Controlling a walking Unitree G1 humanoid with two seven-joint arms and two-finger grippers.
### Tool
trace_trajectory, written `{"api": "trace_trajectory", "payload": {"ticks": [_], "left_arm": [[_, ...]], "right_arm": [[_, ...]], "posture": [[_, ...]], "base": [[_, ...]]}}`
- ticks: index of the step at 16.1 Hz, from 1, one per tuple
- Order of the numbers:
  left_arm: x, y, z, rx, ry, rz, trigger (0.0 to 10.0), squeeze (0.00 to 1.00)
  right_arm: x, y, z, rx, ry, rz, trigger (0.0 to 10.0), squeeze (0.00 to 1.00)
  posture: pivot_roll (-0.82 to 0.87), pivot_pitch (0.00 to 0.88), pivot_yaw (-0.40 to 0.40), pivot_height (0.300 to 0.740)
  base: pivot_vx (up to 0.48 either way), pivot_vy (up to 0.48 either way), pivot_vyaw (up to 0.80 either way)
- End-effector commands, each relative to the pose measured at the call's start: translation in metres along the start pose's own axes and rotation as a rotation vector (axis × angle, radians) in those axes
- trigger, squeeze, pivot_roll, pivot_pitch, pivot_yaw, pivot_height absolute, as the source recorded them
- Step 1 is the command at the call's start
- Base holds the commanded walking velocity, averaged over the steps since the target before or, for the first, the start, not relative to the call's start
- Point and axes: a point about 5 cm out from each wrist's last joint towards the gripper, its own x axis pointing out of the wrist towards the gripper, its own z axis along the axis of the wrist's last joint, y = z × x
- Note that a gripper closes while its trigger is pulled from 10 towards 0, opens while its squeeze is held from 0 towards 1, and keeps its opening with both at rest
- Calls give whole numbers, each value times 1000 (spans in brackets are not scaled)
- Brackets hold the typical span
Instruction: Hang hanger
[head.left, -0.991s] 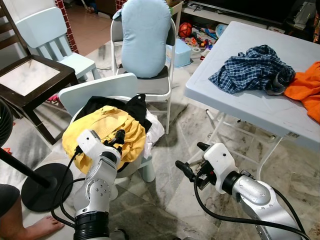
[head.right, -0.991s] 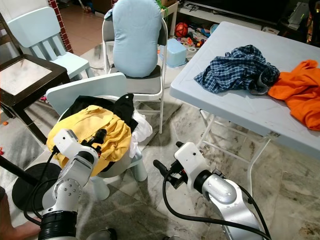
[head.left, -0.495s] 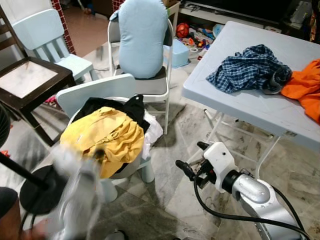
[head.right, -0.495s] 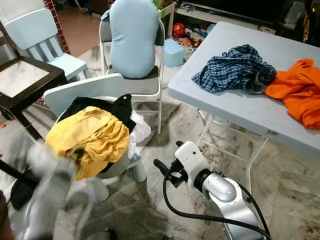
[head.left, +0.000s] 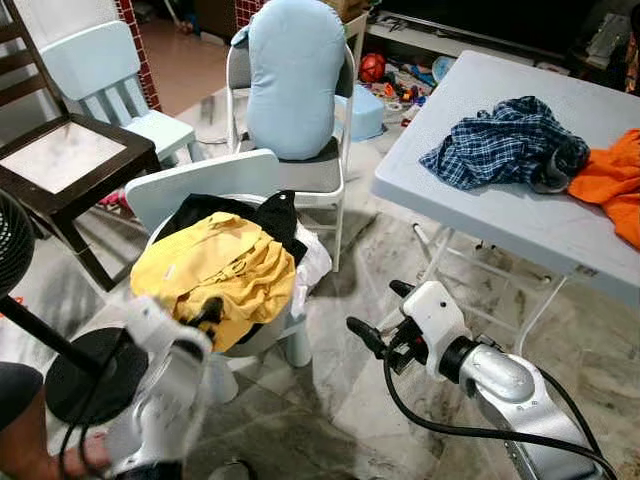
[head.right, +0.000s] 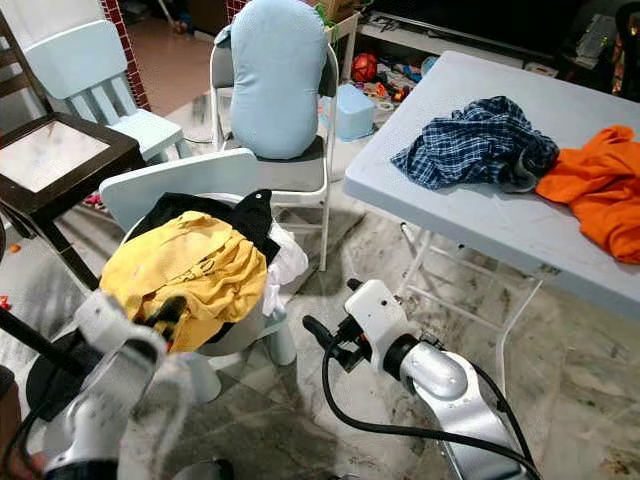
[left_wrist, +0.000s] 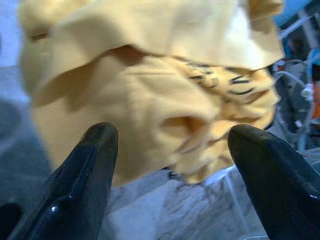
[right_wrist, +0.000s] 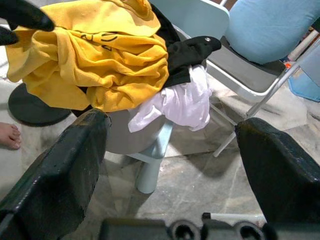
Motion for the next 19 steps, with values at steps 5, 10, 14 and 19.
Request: {"api": "trace_trajectory", "payload": {"ticks": [5, 10, 14, 19], "left_arm": [[16, -10, -16, -61, 27, -16, 0, 0], [28, -15, -17, -57, 27, -5, 0, 0], [26, -4, -7, -54, -38, 50, 0, 0], [25, 4, -6, -64, -66, 92, 0, 0]], "right_arm": [[-1, -1, -1, -12, 6, -2, 10000, 0], [-6, -2, -5, -9, 24, -13, 10000, 0], [-8, -2, -7, -8, 30, -20, 10000, 0], [-7, -2, -7, -14, 28, -19, 10000, 0]], "posture": [[-49, 93, -60, 740], [-64, 102, -58, 740], [-61, 106, -58, 740], [-56, 108, -61, 740]], "base": [[0, 0, 0], [0, 0, 0], [0, 0, 0], [0, 0, 0]]}}
